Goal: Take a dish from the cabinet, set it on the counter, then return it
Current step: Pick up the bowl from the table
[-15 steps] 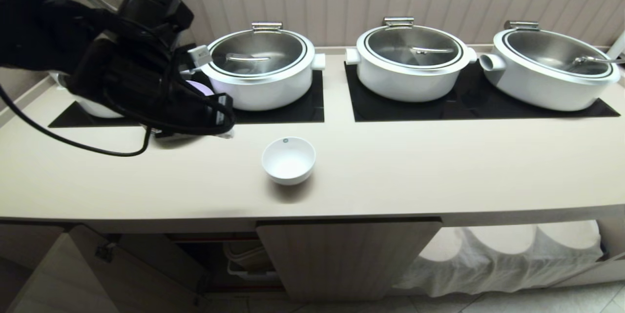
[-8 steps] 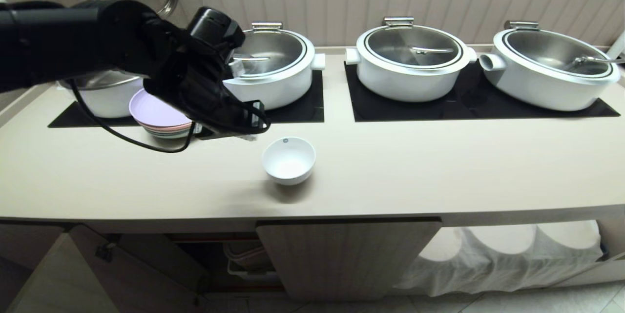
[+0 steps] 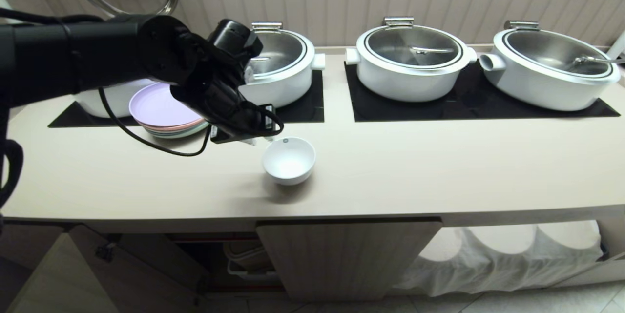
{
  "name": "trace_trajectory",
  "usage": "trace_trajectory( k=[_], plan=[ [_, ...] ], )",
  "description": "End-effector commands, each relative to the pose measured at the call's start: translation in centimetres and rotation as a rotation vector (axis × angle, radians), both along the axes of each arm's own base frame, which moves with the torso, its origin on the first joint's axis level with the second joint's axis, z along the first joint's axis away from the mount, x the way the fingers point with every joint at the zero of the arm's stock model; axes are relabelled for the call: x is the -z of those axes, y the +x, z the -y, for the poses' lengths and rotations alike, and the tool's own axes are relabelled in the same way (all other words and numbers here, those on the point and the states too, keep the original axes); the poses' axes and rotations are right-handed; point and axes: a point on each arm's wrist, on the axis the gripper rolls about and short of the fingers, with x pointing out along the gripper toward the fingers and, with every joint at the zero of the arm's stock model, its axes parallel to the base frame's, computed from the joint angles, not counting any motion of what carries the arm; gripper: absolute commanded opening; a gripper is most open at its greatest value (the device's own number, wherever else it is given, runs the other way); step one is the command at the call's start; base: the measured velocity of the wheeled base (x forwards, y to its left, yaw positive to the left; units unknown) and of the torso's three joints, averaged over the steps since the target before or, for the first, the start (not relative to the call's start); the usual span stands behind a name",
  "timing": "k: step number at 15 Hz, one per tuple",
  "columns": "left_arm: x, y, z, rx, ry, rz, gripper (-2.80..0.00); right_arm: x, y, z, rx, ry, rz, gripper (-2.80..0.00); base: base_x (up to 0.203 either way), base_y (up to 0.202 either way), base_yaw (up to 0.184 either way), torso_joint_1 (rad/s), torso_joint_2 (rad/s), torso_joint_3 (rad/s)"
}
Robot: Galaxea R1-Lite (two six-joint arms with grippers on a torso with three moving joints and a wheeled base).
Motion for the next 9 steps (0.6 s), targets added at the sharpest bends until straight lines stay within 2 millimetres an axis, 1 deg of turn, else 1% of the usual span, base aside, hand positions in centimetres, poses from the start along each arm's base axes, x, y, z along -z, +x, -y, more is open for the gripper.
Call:
trace_trajectory(
  k=[1,4,9],
  plan=[
    [0.1,0.3,0.1,-0.033,-0.024,-0.007,0.0,0.0,0.0,0.0,0.0,0.0,0.0,-2.8,0.0,0.0,0.0,0.0,0.0,0.0],
    [0.6,0.9,0.3,-0.063,-0.025,0.003,0.0,0.0,0.0,0.0,0.0,0.001,0.0,-2.8,0.0,0.0,0.0,0.0,0.0,0.0],
    [2.2,2.1,0.2,-0.099,0.021,-0.013,0.0,0.0,0.0,0.0,0.0,0.001,0.0,-2.8,0.0,0.0,0.0,0.0,0.0,0.0]
  ],
)
